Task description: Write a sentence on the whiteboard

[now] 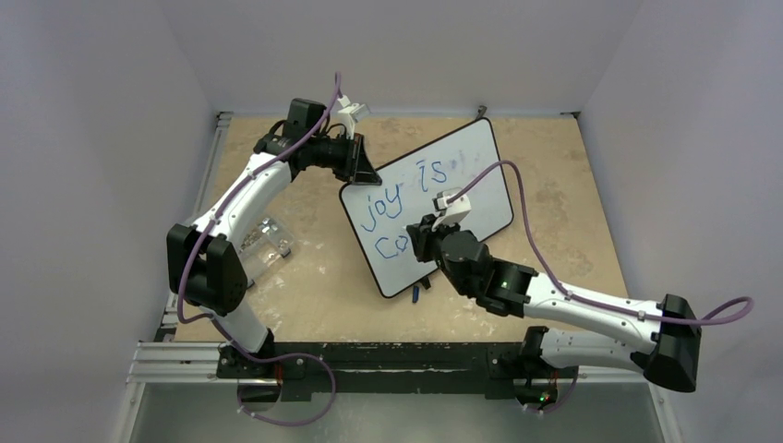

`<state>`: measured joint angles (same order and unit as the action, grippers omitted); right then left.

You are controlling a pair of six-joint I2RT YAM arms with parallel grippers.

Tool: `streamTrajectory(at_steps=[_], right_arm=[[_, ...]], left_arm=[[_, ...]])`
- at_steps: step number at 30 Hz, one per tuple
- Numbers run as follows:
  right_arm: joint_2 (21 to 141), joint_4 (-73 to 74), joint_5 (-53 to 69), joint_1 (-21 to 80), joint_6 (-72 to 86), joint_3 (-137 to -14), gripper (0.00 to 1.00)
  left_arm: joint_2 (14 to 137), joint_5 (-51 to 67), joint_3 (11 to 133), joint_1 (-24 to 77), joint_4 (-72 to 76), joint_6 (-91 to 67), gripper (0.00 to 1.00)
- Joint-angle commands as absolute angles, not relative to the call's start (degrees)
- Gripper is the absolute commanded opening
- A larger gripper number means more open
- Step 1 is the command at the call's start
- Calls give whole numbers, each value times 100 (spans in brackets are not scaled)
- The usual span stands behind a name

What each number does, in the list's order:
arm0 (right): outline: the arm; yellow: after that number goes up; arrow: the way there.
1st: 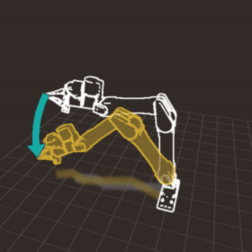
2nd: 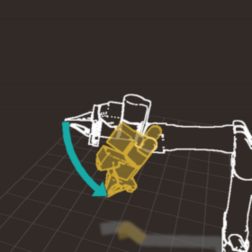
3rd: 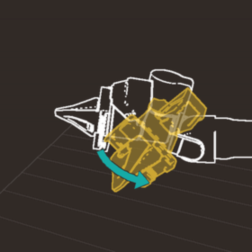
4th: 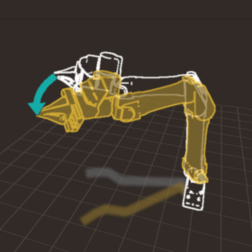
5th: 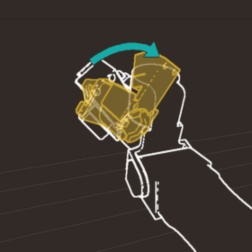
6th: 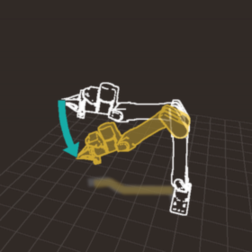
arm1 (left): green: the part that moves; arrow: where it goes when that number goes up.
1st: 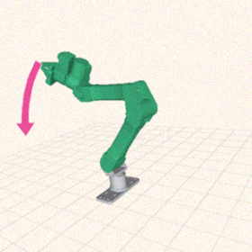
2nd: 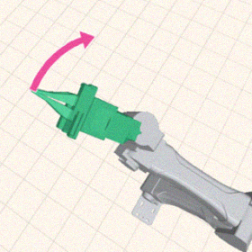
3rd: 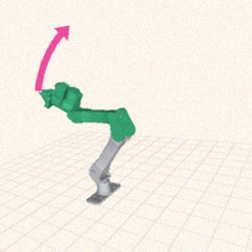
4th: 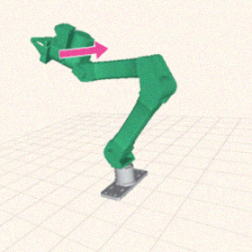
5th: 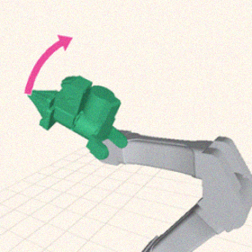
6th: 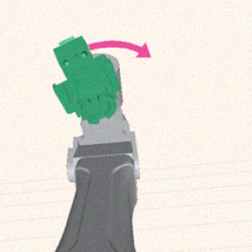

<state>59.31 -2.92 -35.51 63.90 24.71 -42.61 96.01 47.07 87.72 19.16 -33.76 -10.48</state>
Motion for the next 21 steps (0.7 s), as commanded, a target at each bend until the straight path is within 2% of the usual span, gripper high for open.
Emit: streamTrajectory(at_steps=[1, 21], right_arm=[[6221, -329, -3998, 6197, 2258, -4533, 0], [6980, -826, -3460, 5722, 2336, -4241, 0]], left_arm=[[9312, 4342, 8833, 1934, -3224, -805, 0], [9308, 4337, 8856, 1931, -3243, -791, 0]])
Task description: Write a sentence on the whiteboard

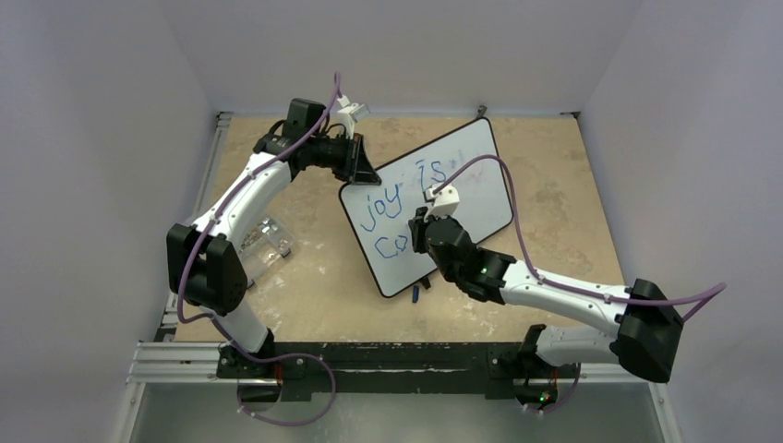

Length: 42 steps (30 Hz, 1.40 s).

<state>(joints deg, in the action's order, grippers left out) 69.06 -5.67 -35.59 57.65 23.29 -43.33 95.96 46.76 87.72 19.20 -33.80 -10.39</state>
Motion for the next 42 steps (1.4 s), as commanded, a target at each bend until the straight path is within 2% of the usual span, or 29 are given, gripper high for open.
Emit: streamTrajectory(at_steps=[1, 22, 42], right_arm=[[6986, -826, -3444, 5722, 2364, -4207, 0], [6478, -549, -3217, 5722, 3092, -3322, 0], [6837, -533, -3454, 5711, 2562, -4210, 0]], left_arm=[[9309, 4337, 8858, 1933, -3243, -791, 0], [9300, 4357, 8850, 1932, -3232, -809, 0], [9299, 4350, 8842, 1932, -3228, -801, 0]])
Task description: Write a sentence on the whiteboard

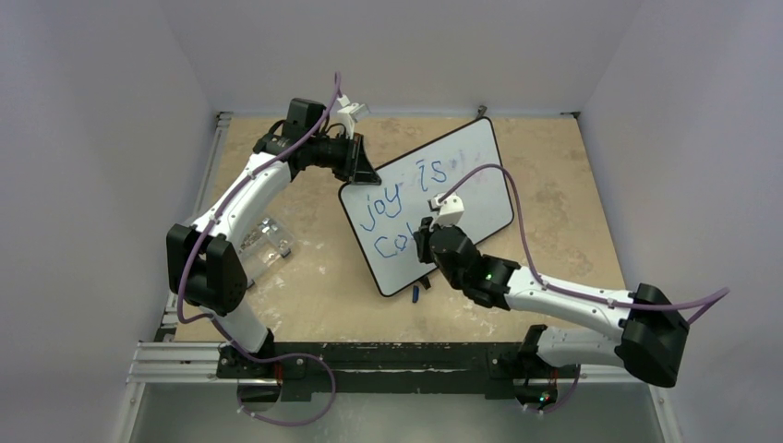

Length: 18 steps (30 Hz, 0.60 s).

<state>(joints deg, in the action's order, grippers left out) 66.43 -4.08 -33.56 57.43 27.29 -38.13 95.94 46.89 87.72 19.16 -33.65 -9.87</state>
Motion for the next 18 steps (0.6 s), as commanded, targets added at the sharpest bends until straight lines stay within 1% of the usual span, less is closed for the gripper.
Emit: streamTrajectory(at_steps=[1, 7, 18], right_arm=[[6878, -543, -3454, 5714, 2541, -4256, 0], [7089, -530, -3543, 5680, 2458, -4482, 0], [7097, -346, -3761, 5444, 2434, -4648, 0]], left_arm=[[9292, 4345, 8841, 1933, -3234, -800, 0], [9292, 4344, 8842, 1929, -3240, -791, 0], [9294, 4343, 8848, 1931, -3243, -791, 0]])
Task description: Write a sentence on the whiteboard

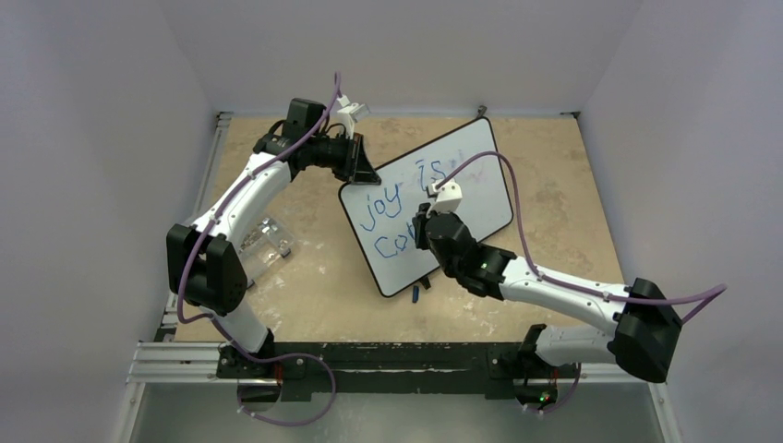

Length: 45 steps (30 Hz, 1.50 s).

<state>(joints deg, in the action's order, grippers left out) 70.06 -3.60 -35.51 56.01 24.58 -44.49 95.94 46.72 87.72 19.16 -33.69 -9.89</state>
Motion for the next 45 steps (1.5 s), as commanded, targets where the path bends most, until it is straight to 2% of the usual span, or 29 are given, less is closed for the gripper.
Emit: streamTrajectory(at_steps=[1, 26, 35, 45], right_arm=[[7093, -331, -3768, 5429, 2442, -4635, 0], [6336, -9, -3303, 5401, 3115, -3778, 0], [6347, 176, -3268, 5405, 3136, -3842, 0], [5765, 575, -3160, 5405, 3019, -4095, 0]], left_arm=[[9291, 4346, 8848, 1933, -3235, -791, 0], [9240, 4326, 8841, 1933, -3236, -784, 0], [9244, 4342, 8842, 1933, -3233, -798, 0], [9264, 4357, 8824, 1955, -3190, -825, 0]])
